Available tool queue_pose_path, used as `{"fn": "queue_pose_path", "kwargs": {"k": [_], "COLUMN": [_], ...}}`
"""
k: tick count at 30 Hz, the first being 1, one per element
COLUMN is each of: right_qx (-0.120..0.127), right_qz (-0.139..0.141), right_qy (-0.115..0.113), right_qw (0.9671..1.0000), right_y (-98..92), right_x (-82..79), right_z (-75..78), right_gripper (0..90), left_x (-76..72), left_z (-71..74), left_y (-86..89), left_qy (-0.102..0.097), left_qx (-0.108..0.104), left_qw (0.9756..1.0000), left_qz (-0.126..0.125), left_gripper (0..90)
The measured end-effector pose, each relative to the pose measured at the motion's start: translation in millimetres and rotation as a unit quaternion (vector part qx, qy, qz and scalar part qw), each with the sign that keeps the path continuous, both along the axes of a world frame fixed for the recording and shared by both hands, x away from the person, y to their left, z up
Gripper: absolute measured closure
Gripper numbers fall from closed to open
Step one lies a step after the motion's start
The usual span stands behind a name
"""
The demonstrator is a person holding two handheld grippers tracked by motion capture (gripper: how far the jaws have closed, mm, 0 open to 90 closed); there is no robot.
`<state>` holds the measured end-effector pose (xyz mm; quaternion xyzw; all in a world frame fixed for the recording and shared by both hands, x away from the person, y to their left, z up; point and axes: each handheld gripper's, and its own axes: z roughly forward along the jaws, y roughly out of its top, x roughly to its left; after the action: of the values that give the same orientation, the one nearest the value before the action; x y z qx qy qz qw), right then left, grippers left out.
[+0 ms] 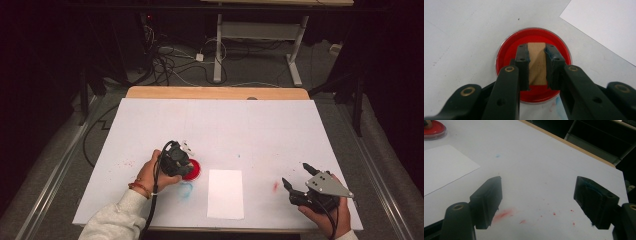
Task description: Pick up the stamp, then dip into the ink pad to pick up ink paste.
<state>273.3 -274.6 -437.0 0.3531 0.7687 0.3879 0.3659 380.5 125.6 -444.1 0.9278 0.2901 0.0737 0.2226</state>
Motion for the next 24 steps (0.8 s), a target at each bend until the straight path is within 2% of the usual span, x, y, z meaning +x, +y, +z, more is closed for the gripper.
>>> {"fn": "queue_pose_path", "kwargs": {"k": [18, 20, 24], "right_qx": [0.0, -0.001, 0.003], "right_qz": [0.006, 0.009, 0.003], "right_qy": [-0.003, -0.001, 0.001], "right_qw": [1.0, 1.0, 1.0], "right_y": [3.7, 3.1, 0.2], "right_x": [0.8, 0.4, 1.3], "right_z": [0.3, -0.3, -0.4], "right_gripper": [22.9, 22.8, 22.9], "left_x": [-2.8, -4.2, -5.3], "left_z": [0.1, 1.0, 7.4], "left_y": [-0.4, -1.4, -2.0], "left_qy": [-0.01, -0.014, -0.016], "left_qx": [0.0, 0.003, -0.005], "left_qw": [0.9999, 0.9999, 0.9999], "left_qz": [0.005, 0.005, 0.0], "left_gripper": [73.9, 73.9, 73.9]}}
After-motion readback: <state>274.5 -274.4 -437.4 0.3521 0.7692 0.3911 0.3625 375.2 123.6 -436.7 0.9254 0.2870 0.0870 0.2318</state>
